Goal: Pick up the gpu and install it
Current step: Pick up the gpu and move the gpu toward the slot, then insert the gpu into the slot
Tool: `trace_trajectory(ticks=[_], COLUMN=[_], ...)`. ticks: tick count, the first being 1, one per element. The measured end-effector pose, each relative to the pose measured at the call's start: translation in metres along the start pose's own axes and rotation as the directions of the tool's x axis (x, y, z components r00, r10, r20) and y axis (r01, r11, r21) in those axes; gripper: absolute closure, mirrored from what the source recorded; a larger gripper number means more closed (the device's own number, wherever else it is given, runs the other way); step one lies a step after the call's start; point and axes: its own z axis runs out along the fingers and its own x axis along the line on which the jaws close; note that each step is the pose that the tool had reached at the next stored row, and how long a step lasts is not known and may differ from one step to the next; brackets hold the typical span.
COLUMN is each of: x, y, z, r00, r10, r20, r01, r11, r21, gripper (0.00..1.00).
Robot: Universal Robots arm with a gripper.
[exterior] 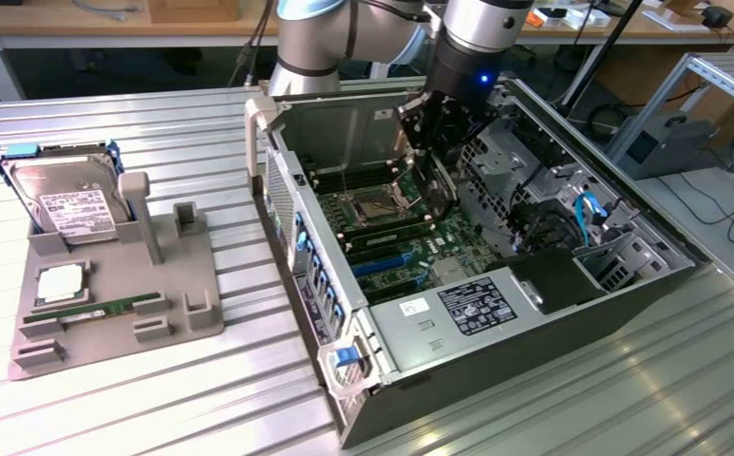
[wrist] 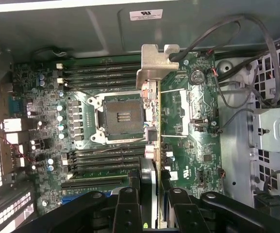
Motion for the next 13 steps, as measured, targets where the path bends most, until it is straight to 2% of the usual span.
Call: trace_trajectory(ticks=[13], x=[0.0], y=[0.0], z=[0.0005], r00=[1.0], r10=[0.0], r20=[0.0], r01=[0.0], r11=[1.0], r21=[0.0], gripper=[0.73])
